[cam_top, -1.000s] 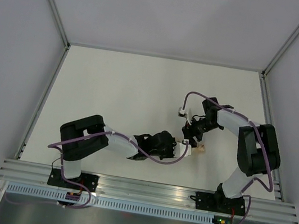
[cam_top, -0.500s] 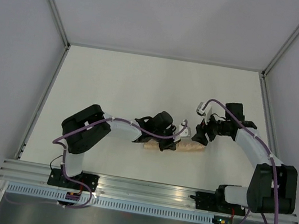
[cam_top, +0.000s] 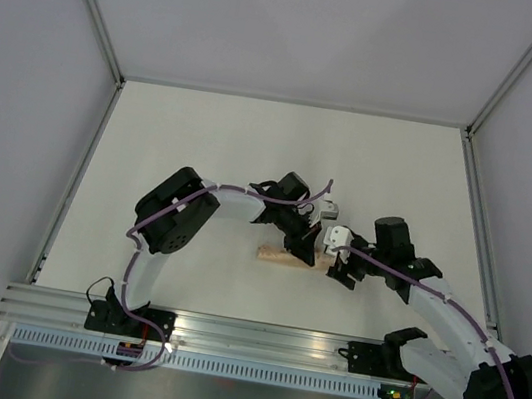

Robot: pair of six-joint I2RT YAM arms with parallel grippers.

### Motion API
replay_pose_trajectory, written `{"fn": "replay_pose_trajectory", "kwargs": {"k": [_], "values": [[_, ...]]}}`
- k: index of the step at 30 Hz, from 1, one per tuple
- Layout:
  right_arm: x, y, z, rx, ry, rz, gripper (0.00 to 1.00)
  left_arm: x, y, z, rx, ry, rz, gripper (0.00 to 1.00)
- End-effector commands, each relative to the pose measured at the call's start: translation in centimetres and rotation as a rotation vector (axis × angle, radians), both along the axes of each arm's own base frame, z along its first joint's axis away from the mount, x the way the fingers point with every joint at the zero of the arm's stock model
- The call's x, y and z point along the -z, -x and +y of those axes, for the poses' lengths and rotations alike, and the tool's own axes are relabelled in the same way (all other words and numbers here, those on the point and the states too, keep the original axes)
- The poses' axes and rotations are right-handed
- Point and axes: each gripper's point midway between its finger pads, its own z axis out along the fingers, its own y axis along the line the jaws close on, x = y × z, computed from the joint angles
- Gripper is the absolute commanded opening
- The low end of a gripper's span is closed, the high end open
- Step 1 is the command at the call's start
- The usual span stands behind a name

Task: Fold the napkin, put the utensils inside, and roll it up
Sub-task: Roll the napkin at the center of the board.

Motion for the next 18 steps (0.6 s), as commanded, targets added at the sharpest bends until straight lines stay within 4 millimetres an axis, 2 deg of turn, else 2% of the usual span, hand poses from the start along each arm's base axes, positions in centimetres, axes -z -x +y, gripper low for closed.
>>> {"fn": "replay_pose_trajectory", "kwargs": {"k": [1, 5, 14, 17, 18], "values": [[0.7, -1.4, 0.8, -0.003, 0.056, -0.112, 0.76, 3.2, 3.6, 3.0, 0.016, -0.154, 0.256, 0.04], [2.6, -1.4, 1.6, -0.026, 0.114, -0.102, 0.76, 3.2, 3.2, 2.8, 0.018, -0.161, 0.27, 0.04], [5.0, -0.9, 2.6, -0.067, 0.187, -0.073, 0.75, 2.9, 2.6, 2.5, 0.018, -0.175, 0.281, 0.06], [5.9, -0.4, 2.7, -0.084, 0.213, -0.056, 0.7, 2.9, 2.3, 2.3, 0.018, -0.173, 0.285, 0.08], [6.0, -0.3, 2.9, -0.092, 0.217, -0.054, 0.65, 2.8, 2.2, 2.3, 0.016, -0.171, 0.291, 0.09]]}}
